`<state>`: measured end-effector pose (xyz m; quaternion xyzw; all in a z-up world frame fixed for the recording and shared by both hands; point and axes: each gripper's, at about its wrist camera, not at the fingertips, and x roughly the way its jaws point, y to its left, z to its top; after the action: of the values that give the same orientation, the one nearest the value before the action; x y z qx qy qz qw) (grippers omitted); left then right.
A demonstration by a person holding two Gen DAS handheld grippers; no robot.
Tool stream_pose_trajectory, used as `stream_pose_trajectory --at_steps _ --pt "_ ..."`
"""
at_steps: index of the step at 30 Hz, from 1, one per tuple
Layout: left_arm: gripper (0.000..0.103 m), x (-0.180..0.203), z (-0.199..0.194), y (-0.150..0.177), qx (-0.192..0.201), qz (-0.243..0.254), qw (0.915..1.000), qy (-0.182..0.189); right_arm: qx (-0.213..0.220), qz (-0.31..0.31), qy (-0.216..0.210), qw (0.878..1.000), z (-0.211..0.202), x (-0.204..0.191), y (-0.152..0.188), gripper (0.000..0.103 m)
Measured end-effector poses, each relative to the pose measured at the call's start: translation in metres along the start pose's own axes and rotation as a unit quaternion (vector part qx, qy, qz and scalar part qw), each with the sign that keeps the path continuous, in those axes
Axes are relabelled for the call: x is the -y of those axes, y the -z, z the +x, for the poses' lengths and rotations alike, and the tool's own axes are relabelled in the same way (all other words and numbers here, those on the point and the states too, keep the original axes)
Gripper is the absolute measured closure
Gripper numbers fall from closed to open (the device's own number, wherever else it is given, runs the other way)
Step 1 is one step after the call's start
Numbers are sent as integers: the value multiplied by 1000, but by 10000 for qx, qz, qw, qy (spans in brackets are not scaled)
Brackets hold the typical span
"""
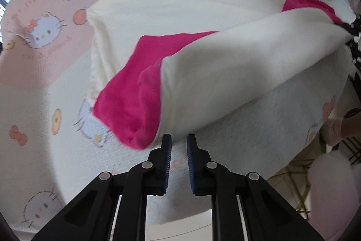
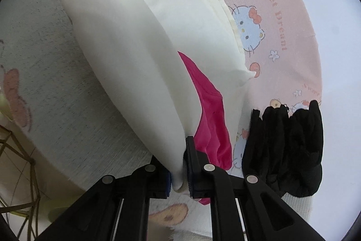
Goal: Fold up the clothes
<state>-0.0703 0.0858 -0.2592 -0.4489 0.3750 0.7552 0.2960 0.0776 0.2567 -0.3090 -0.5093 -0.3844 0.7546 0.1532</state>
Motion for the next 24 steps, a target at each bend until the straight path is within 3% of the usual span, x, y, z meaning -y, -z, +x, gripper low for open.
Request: stream_pose_trajectory --at_steps 3,5,7,11,15,17,20,22,24 --pt "91 3 -8 6 372 306 9985 -244 1 -21 62 10000 -4 -2 3 94" --pt "91 9 -11 1 586 862 9933 -494 -32 -38 8 10000 0 0 3 94" --pt "91 30 -13 7 802 1621 9780 -1043 -52 -42 -46 10000 0 1 1 94" --pt "90 54 2 11 944 2630 9457 -1662 -132 -52 -160 9998 3 3 -1 94" --pt "90 57 17 7 766 3002 9325 -1854 -122 -224 -99 9996 6 -1 0 91" --pt "88 61 17 6 793 3230 9214 -2008 -113 -310 -32 9995 6 -3 0 87" --pt "67 65 21 17 843 3690 8926 -2451 -153 -374 44 9992 8 -5 2 76" --pt "32 70 21 30 970 4002 8616 -2968 -178 -370 69 9991 10 -4 2 74" --pt "30 70 18 32 999 4043 8580 -3006 -177 -339 43 9993 9 -1 2 73"
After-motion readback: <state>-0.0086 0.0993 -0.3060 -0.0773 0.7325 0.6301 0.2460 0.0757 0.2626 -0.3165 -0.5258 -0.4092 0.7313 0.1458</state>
